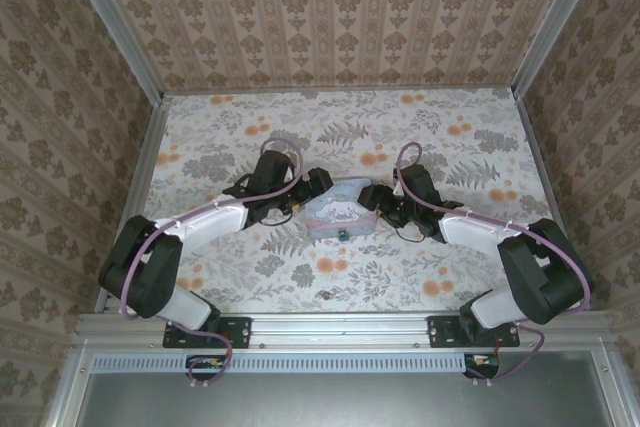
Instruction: Unlock the padlock with the key
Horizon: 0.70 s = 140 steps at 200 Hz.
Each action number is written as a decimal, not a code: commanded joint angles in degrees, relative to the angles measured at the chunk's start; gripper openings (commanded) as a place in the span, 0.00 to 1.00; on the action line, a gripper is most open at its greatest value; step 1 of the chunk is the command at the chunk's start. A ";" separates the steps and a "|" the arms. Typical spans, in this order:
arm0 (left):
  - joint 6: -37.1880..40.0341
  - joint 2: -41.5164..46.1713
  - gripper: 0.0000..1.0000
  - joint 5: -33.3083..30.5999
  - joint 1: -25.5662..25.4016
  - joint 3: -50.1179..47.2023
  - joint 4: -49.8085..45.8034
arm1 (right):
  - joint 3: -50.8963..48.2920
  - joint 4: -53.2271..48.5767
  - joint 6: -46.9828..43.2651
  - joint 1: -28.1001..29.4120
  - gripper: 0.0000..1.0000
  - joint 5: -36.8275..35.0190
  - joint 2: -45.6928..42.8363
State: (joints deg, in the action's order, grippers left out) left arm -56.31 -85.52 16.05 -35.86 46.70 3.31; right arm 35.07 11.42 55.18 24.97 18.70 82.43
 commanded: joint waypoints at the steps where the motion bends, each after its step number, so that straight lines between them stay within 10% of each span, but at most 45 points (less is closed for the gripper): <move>1: 3.18 -1.34 1.00 3.22 0.95 2.94 2.18 | -0.26 3.21 2.09 0.45 0.68 0.73 0.13; 140: 6.85 11.02 1.00 1.00 14.45 -4.39 -4.72 | 0.39 -20.18 -14.09 0.15 0.68 -6.99 -18.58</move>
State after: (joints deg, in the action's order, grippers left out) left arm -52.14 -80.49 17.96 -24.27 44.27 1.91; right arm 33.26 2.55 50.33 22.94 11.88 67.02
